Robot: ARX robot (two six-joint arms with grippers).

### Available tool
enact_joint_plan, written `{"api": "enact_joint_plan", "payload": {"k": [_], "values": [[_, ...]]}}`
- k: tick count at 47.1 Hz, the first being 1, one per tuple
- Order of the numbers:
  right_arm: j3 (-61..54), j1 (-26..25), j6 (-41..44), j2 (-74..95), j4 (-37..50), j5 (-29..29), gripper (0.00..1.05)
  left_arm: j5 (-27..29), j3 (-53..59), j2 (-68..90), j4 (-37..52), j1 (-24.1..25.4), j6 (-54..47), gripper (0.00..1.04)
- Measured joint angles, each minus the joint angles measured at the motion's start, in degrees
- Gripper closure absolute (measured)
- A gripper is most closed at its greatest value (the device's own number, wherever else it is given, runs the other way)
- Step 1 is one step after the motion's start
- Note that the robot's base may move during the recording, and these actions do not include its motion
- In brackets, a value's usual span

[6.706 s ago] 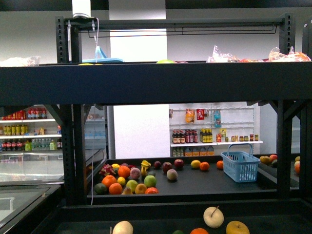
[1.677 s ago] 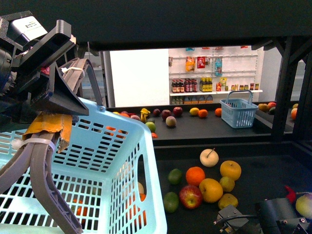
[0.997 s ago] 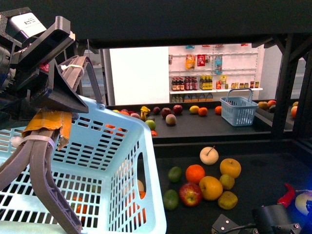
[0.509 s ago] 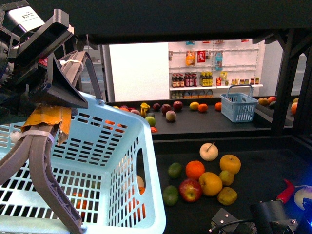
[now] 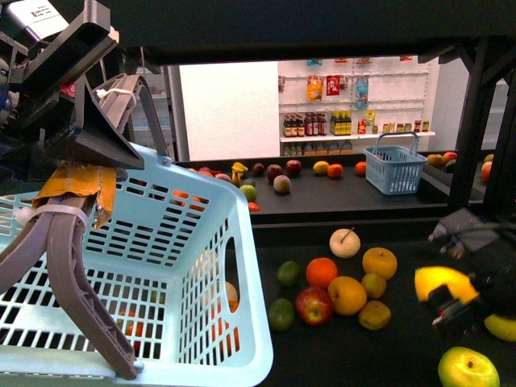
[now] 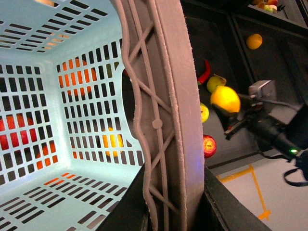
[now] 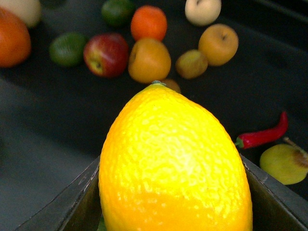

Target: Pick lemon from shelf

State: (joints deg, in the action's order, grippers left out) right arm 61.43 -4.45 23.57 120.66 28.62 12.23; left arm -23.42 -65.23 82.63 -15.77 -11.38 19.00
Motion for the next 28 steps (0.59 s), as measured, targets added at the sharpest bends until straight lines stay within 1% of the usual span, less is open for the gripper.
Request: {"api": "enact_joint_plan", "payload": {"k": [5, 9, 17, 20, 28], "values": [[-0.81, 0.76, -2.47, -8.15, -4.17, 1.57, 0.33, -0.04, 0.00, 0.00, 0.00, 0.00, 0.00, 0.87], [-0.66, 2.82, -4.46, -14.84, -7.82, 2.36, 0.33, -0.09, 0.00, 0.00, 0.00, 0.00, 0.00, 0.87], [3.37, 10.62, -9.05, -25.00, -15.43, 2.75, 0.33, -0.09, 0.00, 0.00, 0.00, 0.00, 0.00, 0.87], [5.01, 13.86, -9.51, -26.23, -17.44, 2.23, 0.33, -0.02, 0.00, 0.00, 0.00, 0.00, 0.00, 0.87], [6.49, 20.44, -11.21, -25.81, -20.59, 0.48, 0.33, 0.00, 0.00, 0.00, 0.00, 0.00, 0.00, 0.87]]}}
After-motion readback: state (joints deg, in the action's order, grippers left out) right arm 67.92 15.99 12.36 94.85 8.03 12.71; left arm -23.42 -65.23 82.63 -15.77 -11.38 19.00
